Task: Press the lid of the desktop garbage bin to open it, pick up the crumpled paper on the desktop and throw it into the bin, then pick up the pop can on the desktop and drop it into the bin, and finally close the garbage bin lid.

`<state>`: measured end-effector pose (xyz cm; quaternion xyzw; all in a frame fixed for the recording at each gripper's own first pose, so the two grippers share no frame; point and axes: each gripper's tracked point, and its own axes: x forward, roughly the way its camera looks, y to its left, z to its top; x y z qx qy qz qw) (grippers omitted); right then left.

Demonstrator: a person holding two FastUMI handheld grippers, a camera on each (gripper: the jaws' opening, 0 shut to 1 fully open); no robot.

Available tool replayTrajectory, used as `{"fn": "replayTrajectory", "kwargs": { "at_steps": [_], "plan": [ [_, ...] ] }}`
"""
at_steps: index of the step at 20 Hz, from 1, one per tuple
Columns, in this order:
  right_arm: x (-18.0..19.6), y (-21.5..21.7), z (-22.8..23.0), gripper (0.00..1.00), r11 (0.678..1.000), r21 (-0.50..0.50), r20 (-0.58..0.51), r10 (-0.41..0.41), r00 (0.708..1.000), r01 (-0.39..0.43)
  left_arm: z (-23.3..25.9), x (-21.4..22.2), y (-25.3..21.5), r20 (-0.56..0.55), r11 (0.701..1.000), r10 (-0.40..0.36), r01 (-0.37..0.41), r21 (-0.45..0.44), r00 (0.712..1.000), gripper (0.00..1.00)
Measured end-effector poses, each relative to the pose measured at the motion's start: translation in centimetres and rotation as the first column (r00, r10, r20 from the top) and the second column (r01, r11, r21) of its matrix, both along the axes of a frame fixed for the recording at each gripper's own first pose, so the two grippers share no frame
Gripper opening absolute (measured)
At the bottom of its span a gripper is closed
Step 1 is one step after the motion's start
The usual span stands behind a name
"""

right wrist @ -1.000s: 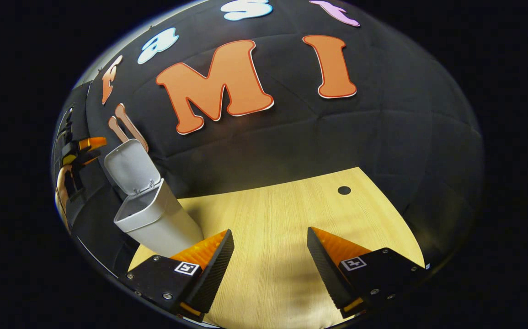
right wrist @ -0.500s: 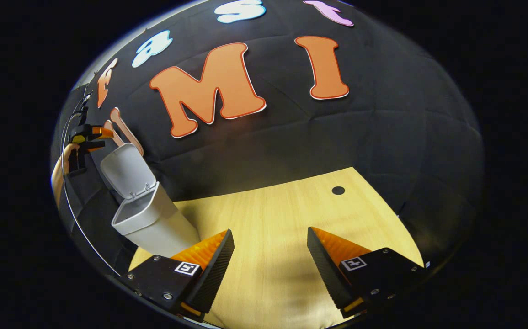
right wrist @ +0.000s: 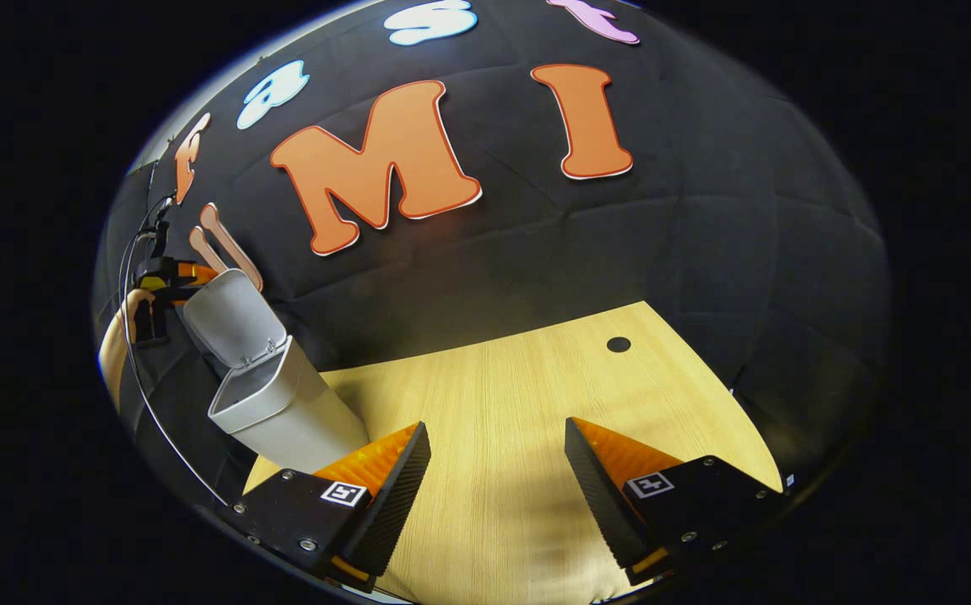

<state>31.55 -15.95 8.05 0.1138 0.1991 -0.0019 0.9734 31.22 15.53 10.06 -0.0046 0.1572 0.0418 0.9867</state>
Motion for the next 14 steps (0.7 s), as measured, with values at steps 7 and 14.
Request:
{"fn": "replayTrajectory", "kwargs": {
  "at_steps": [7, 14],
  "plan": [
    [-0.5, 1.5, 0.4, 0.96, 0.998, -0.011, 0.002, 0.061, 0.998, -0.061, -3.4, -4.0, -3.0, -0.024, 0.999, -0.045, 0.045, 0.012, 0.999, 0.94],
    [-1.7, 1.0, 0.1, 0.96, 0.996, -0.031, -0.005, 0.078, 0.997, -0.078, -8.5, -7.6, -6.1, -0.046, 0.997, -0.077, 0.077, -0.018, 0.996, 0.94]
  ]
}}
